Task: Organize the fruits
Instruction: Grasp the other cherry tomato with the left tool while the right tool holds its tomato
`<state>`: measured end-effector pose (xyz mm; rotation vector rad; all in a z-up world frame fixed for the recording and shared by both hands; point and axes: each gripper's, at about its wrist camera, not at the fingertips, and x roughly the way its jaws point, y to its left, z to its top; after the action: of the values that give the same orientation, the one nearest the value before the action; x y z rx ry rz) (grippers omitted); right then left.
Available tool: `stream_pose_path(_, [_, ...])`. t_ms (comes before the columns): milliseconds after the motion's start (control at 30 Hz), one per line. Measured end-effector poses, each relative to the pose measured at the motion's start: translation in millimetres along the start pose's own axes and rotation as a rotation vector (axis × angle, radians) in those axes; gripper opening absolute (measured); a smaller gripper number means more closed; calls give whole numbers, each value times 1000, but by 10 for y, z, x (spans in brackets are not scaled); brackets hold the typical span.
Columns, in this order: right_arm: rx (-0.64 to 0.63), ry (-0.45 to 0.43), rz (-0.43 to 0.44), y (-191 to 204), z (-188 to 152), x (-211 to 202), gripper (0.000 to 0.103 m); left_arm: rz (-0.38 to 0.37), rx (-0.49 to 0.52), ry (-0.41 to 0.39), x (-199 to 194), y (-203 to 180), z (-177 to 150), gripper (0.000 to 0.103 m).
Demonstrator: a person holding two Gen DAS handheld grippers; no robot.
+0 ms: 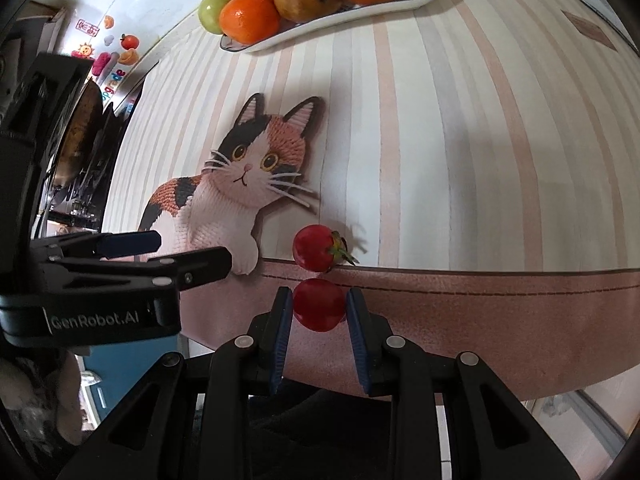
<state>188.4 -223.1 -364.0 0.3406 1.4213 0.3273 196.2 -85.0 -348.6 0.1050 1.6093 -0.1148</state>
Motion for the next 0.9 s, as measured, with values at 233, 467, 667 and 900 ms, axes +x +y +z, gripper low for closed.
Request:
stream_pose_path(233, [15, -46, -56, -111, -31, -165, 30, -41, 12, 2, -1, -122, 91, 86])
stream_pose_path(467, [83, -56, -91, -410, -27, -305, 30, -98, 85, 39, 165, -508, 224, 82])
stream_pose_path(667, [103, -53, -103, -491, -54, -313, 30, -115, 145, 67, 304, -763, 294, 61])
stream_pose_path(900, [108, -61, -103, -487, -32, -304, 30, -86, 173, 45, 286, -769, 363, 33])
